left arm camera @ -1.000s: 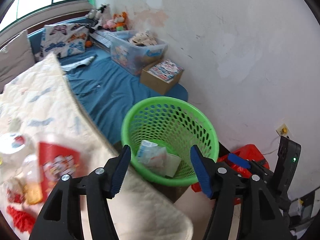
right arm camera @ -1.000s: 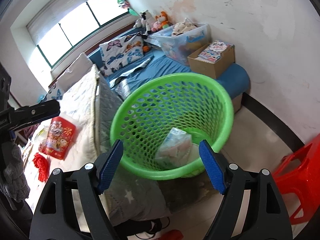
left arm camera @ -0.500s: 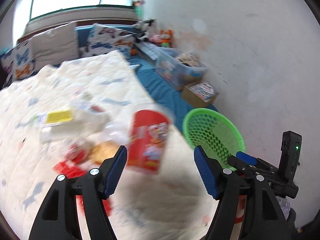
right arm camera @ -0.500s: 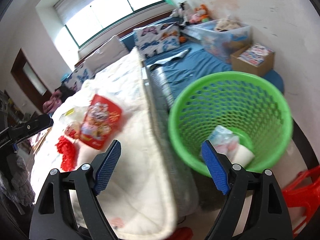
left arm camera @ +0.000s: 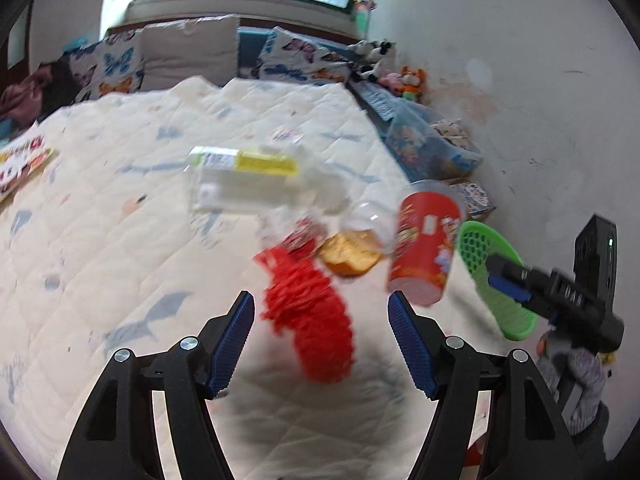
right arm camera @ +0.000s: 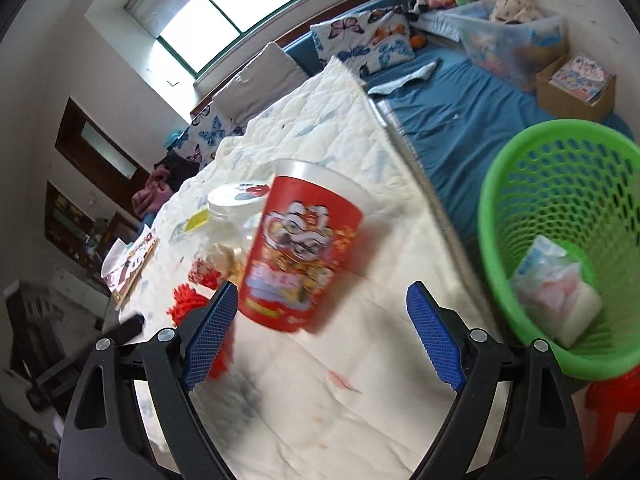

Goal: Collect trash
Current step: 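Grasp the red snack cup with the right gripper while the left grasps the red mesh net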

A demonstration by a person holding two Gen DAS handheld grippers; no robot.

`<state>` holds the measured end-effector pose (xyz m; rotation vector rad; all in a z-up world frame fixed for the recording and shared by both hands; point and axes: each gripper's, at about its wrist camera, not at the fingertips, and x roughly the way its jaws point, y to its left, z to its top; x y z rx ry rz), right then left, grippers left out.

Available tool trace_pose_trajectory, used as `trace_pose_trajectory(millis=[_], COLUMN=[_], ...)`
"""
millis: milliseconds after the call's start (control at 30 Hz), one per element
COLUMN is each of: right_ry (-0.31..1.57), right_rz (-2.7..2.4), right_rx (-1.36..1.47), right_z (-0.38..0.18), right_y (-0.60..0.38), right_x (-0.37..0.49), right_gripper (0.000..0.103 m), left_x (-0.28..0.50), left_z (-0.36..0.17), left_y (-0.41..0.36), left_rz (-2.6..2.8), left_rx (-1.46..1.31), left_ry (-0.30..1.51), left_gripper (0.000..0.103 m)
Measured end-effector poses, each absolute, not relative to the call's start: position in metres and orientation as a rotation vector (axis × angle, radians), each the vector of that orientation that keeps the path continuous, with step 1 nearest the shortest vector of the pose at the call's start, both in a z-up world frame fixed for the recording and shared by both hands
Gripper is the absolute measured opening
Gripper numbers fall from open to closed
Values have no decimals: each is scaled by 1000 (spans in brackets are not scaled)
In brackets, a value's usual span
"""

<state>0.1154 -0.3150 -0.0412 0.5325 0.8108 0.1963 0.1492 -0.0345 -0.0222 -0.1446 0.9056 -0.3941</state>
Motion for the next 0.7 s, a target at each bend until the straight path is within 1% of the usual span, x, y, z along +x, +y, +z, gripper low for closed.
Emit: trace_pose_trajectory(millis=[200, 700], right_ry=[847, 924], right_rz=[200, 183], right_rx=[583, 753], right_z=[-44, -73], right_y=[-303, -316], right_x=[149, 191], right_gripper=[86, 85], left_x=[149, 164], left_z=[-35, -52], left_y=[-15, -21], left_rz=[-356, -342], left_rx=[-174, -180], left_ry=[931, 978], left_gripper=[67, 67])
